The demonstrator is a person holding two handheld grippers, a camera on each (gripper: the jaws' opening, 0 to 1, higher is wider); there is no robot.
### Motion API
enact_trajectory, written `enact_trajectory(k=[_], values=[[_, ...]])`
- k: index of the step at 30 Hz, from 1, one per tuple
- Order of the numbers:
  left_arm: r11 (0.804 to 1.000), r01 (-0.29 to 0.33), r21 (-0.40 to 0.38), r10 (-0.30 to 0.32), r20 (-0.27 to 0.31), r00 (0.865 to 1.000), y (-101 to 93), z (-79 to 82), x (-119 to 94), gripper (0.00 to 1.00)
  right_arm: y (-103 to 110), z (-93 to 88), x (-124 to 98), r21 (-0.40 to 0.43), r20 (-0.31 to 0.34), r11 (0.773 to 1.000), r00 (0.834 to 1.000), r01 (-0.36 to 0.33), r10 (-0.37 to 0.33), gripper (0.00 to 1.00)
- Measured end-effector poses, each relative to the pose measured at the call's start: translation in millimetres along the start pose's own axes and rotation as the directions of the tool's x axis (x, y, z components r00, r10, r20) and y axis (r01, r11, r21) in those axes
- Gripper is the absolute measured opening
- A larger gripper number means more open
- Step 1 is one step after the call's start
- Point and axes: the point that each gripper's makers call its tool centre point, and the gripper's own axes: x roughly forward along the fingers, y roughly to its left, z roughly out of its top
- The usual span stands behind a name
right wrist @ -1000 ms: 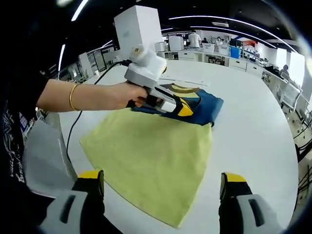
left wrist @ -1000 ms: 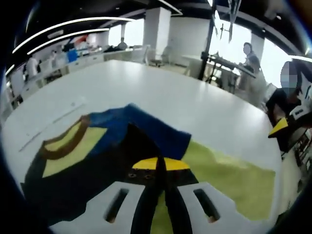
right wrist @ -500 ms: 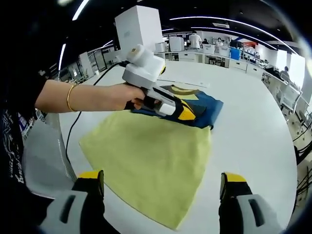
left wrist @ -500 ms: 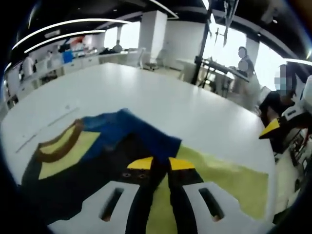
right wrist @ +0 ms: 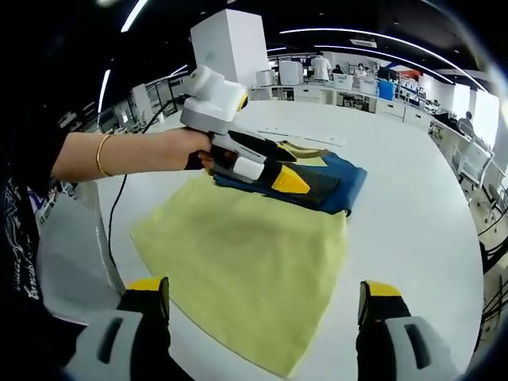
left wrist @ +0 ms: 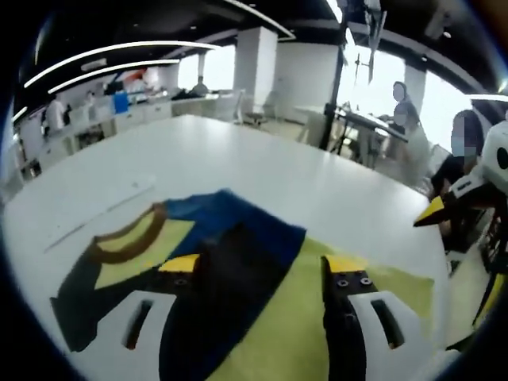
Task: Fold the garment on the visible template until the final outline fits inside the template.
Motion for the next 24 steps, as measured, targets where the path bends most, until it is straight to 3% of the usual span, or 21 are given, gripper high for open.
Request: enact_trajectory(k=[14, 24], values=[[0.998, -0.057, -0.019, 0.057, 0.04, 0.998, 26.8, 1.6, -57.3, 0.98, 6.6, 3.5, 9.3, -0.02, -0.013, 1.0, 1.0, -0.022, 0.022, 0.99], [0.996, -0.089, 0.026, 0.088, 0.018, 0.996, 32.4, -14.2, -100.9, 0.99, 8.5, 2.1, 8.5, -0.023, -0.02, 1.0, 1.0, -0.021, 0.021, 0.99]])
